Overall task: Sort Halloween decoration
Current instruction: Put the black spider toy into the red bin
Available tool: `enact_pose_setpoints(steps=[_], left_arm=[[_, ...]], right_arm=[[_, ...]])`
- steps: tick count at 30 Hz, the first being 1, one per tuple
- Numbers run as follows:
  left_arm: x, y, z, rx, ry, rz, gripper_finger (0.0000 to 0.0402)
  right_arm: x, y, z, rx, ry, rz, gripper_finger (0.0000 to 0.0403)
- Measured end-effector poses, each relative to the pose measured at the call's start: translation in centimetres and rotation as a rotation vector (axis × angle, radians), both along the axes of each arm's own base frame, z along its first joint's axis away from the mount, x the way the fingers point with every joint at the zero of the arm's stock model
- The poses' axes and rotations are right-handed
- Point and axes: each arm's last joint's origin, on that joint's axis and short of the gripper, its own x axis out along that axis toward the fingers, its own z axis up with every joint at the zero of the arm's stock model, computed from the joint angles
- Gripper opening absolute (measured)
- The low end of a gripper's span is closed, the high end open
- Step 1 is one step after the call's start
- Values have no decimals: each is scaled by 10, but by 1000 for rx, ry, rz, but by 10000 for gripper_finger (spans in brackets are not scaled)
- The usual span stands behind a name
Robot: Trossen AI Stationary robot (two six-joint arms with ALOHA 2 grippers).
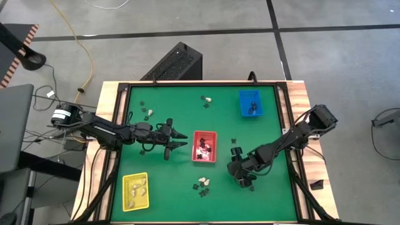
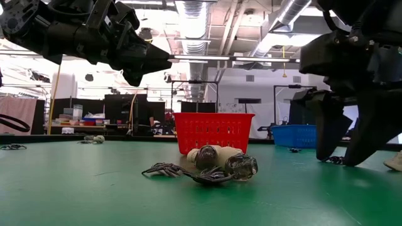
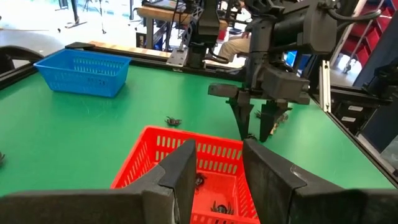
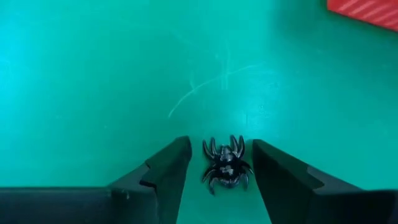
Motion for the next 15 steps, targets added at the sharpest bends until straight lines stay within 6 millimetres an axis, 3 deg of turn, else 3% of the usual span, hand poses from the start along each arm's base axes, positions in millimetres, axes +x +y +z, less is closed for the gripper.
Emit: enact_pose_setpoints(steps=[10,15], left_arm=[[0,0,0,-2,-2,0,119],[0,0,0,-3,-3,0,119]], right_arm=[[-6,-4,10,-2,5,-1,137],[-6,-4,10,7,3,-16,124]])
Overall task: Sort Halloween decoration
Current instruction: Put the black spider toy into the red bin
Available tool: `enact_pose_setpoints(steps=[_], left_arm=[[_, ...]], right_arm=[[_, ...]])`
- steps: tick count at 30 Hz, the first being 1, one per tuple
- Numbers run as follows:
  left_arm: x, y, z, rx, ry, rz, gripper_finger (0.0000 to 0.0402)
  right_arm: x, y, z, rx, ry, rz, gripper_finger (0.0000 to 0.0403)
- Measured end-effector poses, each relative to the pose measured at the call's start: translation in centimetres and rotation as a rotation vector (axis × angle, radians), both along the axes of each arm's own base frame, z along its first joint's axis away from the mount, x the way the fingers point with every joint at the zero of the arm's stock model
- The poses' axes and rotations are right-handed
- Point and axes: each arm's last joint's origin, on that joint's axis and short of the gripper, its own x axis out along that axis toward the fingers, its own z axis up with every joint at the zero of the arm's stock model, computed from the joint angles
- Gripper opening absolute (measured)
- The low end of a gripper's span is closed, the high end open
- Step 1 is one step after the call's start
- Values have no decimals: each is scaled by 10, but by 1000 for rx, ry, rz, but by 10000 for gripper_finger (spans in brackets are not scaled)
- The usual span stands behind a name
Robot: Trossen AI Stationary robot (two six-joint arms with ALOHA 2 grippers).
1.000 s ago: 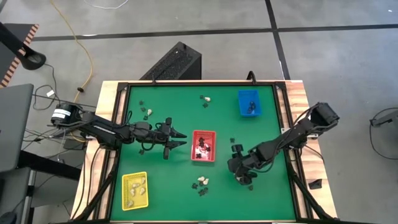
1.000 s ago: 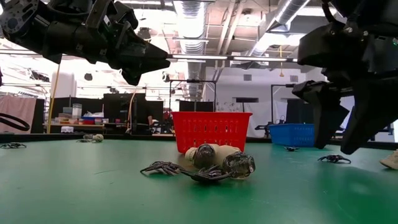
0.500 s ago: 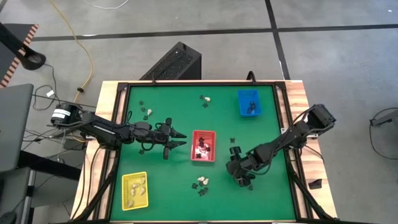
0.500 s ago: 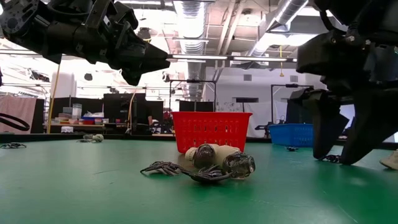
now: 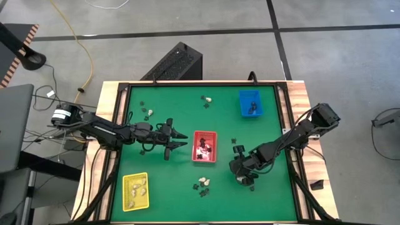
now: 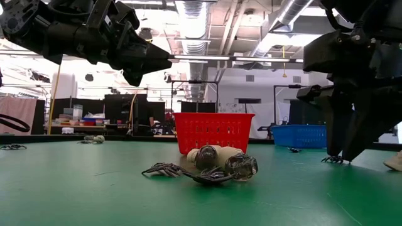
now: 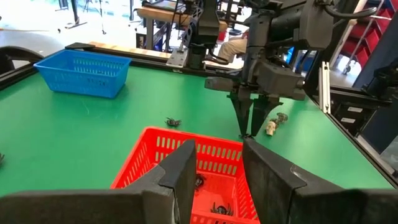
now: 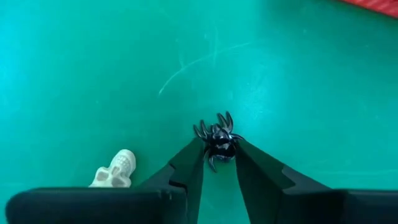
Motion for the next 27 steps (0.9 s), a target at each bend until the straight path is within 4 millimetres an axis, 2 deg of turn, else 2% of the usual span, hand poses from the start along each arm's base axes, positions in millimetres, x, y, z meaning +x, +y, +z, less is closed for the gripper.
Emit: enact_pose_setpoints(steps=[6,18,27], left_arm=[[0,0,0,0,0,0,119],[0,0,0,-4,0,0,119],[0,0,0,-5,0,0,119]], right_arm=[[0,0,0,12,2,-22,137],[1,0,0,4,-7,-51,208],[1,0,0,24,-2,-41,203]])
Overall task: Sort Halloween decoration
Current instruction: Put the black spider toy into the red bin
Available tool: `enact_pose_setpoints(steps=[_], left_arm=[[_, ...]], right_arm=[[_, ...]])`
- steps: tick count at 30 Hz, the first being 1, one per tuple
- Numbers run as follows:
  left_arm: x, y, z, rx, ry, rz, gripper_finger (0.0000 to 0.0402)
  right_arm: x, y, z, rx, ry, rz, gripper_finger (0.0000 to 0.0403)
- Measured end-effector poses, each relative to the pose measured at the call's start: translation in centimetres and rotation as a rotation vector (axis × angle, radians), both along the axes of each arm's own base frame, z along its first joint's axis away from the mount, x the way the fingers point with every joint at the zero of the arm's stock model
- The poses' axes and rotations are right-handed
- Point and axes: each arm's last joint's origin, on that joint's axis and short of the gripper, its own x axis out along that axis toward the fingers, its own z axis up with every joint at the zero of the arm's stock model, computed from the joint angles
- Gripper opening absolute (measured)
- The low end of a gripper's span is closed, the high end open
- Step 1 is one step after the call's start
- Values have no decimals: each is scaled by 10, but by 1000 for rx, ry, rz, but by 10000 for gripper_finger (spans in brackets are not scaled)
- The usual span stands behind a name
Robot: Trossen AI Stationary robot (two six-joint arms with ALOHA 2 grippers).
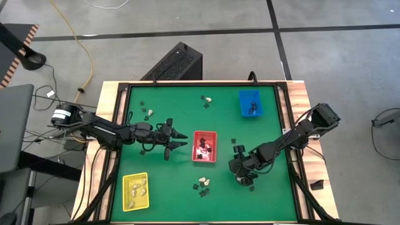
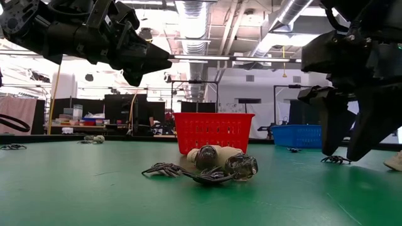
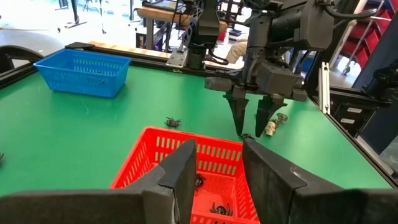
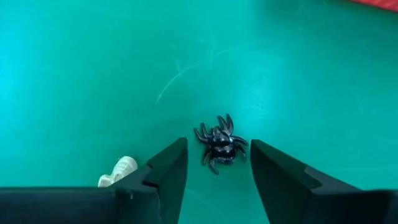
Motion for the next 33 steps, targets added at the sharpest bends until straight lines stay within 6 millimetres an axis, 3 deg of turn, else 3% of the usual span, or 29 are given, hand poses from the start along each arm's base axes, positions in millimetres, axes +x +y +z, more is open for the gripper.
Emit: enact_pose_setpoints(steps=[11,24,33], left_arm=[[0,0,0,-2,0,-5,119],[0,0,0,-3,0,-9,119],[0,0,0,-2,0,-9,119]], right_arm=[[3,2,-8,7,21,16,182],[1,1,-5,1,18,34,122],[5,4,1,-1,5,53,119]])
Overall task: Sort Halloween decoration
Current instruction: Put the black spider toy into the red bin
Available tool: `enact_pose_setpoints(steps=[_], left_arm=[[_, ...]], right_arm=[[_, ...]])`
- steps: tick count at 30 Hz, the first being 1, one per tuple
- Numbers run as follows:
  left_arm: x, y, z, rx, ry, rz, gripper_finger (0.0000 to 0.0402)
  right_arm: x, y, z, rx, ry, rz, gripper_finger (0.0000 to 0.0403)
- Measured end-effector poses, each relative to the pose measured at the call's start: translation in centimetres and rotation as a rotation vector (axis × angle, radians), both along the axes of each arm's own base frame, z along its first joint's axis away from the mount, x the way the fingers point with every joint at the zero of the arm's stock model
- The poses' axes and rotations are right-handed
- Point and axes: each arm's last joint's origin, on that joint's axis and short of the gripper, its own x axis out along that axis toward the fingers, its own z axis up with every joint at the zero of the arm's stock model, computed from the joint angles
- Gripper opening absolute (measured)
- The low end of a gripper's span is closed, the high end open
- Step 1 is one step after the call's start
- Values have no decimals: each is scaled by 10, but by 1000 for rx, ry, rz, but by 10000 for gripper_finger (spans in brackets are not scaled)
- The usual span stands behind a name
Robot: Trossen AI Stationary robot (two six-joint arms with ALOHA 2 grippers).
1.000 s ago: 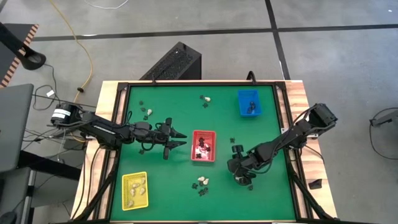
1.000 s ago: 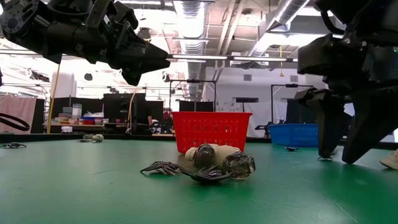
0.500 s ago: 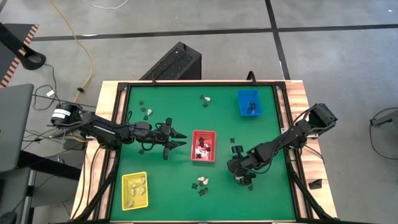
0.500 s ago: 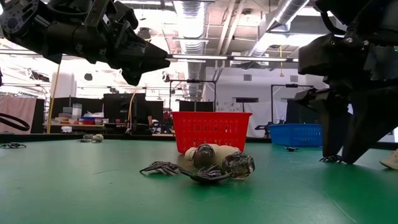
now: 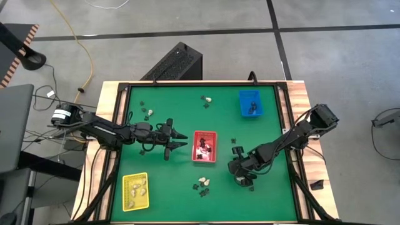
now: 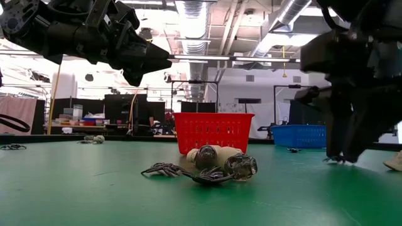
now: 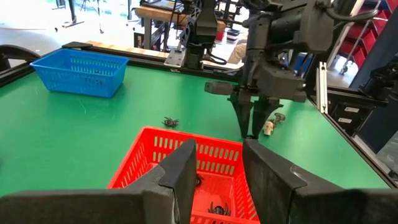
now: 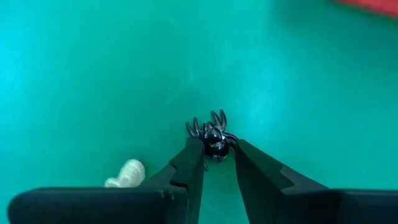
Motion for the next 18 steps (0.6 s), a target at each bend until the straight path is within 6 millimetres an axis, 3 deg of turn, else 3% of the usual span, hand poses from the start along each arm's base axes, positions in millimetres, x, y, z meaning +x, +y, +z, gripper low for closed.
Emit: enact_pose_setpoints(steps=[11,18], left_arm=[[0,0,0,0,0,0,119],[0,0,0,-1,0,-7,119]], right_arm=[[31,4,41,-53,-172,83,118],[35,-2,39,-41,-168,55,121]])
